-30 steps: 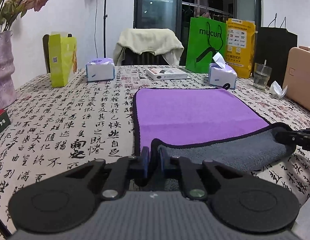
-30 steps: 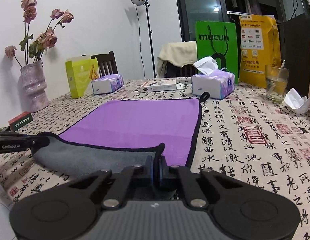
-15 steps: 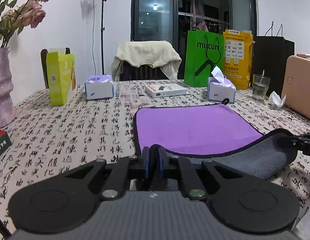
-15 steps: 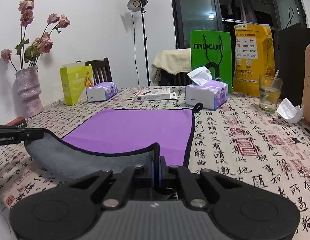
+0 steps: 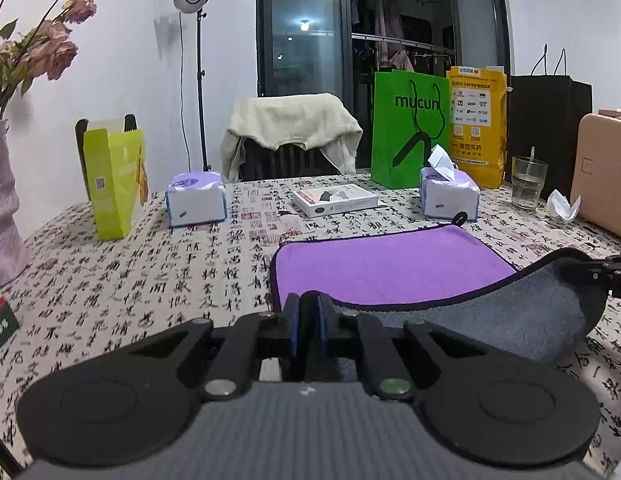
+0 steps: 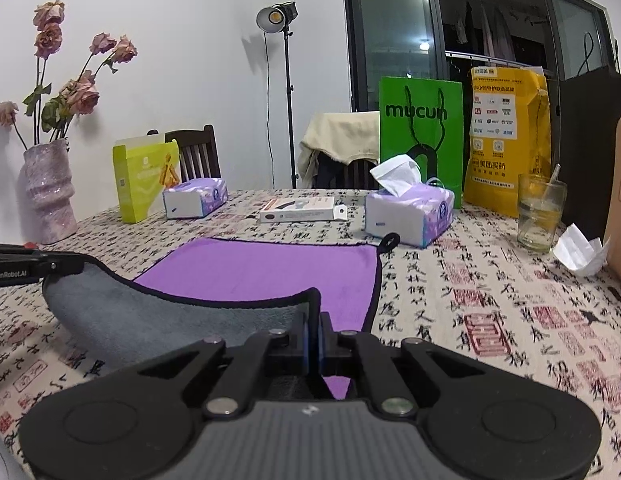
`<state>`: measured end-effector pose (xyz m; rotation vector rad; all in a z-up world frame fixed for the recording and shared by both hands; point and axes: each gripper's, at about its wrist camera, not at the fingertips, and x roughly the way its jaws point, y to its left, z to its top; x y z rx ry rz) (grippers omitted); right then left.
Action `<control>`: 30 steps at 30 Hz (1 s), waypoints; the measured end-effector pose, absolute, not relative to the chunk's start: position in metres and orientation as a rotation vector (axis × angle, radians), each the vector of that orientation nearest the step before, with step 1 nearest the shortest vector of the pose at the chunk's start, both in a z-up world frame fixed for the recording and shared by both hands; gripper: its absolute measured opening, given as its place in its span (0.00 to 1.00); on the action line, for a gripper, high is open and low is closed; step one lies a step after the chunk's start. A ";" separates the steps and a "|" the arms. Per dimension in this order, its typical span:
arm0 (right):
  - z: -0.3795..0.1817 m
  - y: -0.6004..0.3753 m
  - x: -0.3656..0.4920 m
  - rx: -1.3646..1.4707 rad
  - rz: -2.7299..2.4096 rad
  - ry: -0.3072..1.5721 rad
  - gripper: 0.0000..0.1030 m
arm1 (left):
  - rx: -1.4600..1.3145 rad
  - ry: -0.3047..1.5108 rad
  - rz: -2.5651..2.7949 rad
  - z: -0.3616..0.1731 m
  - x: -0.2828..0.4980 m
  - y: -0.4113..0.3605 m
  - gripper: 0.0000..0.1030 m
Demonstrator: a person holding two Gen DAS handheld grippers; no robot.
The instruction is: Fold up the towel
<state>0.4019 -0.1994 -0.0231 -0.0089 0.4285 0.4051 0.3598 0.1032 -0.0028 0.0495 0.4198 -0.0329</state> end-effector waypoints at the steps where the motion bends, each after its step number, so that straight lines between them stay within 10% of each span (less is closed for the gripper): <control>1: -0.022 -0.199 0.405 -0.013 0.404 0.427 0.04 | 0.056 0.416 -0.035 -0.002 0.363 0.103 0.10; 30: -0.006 -0.187 0.518 -0.042 0.399 0.454 0.04 | 0.214 0.407 -0.074 0.025 0.479 0.108 0.10</control>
